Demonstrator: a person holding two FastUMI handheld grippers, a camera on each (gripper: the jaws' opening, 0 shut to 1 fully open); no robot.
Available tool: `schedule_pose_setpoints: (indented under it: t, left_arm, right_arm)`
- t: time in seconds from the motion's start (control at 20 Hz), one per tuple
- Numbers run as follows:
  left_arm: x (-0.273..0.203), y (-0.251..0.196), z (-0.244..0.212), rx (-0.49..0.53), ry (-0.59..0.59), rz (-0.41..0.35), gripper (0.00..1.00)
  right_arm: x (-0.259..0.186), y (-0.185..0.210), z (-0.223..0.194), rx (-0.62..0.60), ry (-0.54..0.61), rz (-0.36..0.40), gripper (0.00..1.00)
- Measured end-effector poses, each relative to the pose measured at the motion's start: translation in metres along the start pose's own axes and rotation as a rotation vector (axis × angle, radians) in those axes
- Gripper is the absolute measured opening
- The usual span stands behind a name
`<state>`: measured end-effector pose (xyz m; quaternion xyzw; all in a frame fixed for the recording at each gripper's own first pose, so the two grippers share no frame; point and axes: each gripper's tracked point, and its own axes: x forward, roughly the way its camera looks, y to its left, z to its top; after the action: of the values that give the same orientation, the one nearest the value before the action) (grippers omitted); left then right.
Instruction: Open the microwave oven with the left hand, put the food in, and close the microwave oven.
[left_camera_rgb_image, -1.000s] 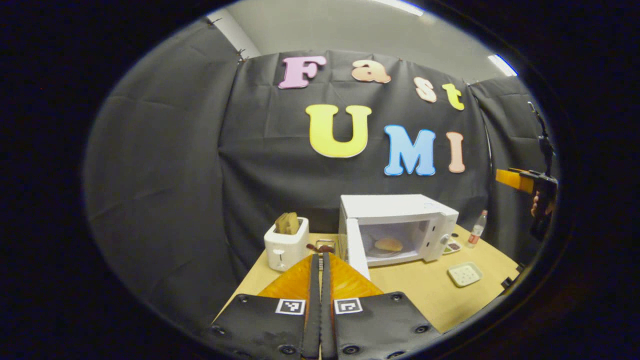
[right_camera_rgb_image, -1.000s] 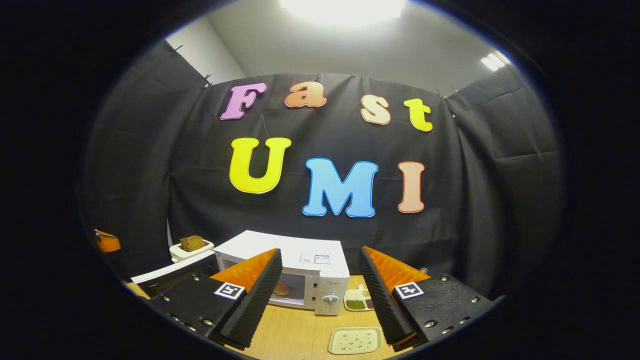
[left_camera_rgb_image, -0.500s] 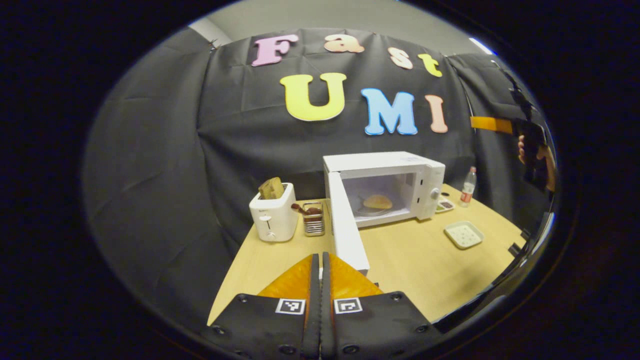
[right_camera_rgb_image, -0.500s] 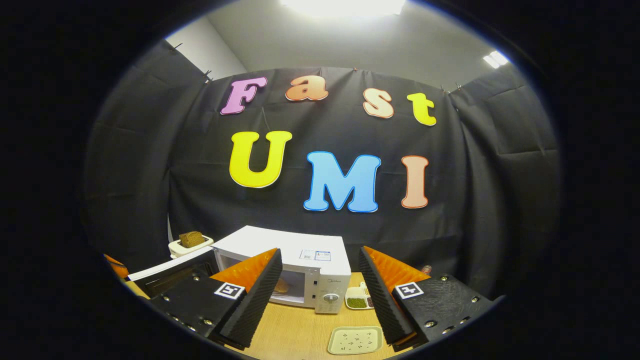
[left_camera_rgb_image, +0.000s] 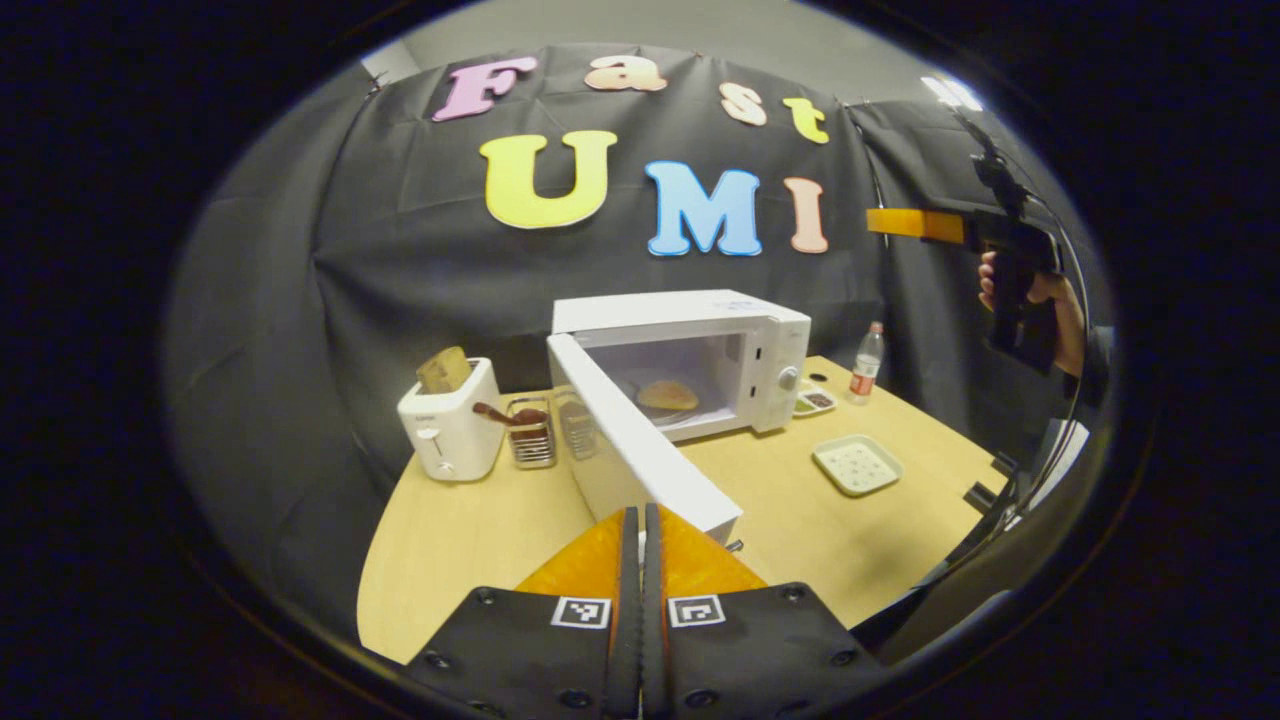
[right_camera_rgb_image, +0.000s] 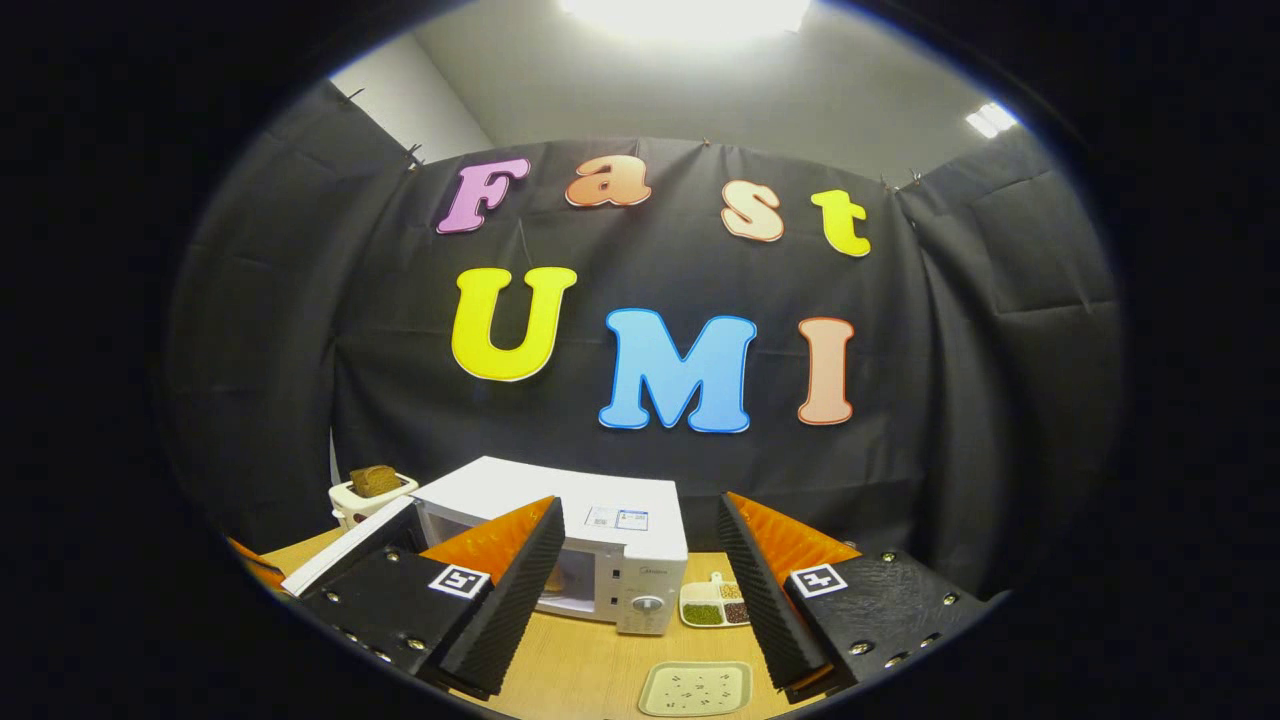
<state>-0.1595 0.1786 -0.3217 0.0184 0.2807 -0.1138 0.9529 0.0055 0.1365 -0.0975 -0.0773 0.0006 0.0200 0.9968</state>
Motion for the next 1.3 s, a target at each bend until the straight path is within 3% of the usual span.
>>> schedule_pose_setpoints:
  t: [0.7,1.3]
  left_arm:
    - [0.105,-0.105,0.05,0.034,-0.023,-0.22,0.07]
    - [0.213,-0.138,0.09,0.065,-0.002,-0.246,0.07]
  right_arm:
    - [0.015,-0.067,0.002,0.005,-0.003,-0.063,0.94]
    - [0.031,-0.115,-0.02,0.004,0.055,-0.117,0.93]
